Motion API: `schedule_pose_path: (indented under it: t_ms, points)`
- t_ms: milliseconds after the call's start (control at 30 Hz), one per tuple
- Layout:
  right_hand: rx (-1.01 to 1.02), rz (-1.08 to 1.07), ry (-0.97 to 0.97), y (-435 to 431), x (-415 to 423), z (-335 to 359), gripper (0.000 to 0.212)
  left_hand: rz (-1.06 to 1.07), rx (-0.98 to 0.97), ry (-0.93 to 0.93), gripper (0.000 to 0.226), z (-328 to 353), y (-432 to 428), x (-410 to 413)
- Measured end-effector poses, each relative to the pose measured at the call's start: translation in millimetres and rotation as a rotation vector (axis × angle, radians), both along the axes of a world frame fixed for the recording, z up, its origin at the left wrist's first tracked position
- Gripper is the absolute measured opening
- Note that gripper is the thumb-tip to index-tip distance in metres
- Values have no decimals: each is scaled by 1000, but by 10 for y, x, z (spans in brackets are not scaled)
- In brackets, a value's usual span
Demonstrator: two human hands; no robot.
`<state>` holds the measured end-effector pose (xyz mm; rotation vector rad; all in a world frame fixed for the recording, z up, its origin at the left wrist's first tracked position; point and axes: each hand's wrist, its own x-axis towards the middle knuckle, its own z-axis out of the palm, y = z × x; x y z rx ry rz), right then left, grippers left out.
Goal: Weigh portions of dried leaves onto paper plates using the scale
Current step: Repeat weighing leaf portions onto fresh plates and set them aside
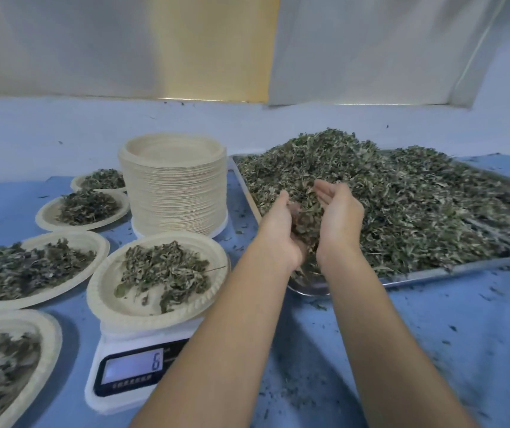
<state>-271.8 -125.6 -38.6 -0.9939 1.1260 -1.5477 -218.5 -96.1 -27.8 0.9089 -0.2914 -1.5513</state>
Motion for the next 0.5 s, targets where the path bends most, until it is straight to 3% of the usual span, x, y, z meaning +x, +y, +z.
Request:
schedule_pose_path:
  t_ms: [200,500]
  points:
    - [11,6,110,-53,16,-58,30,6,-53,-78,53,23,37,6]
    - [25,113,-94,-44,105,-87,35,83,-168,-55,41,-11,80,139]
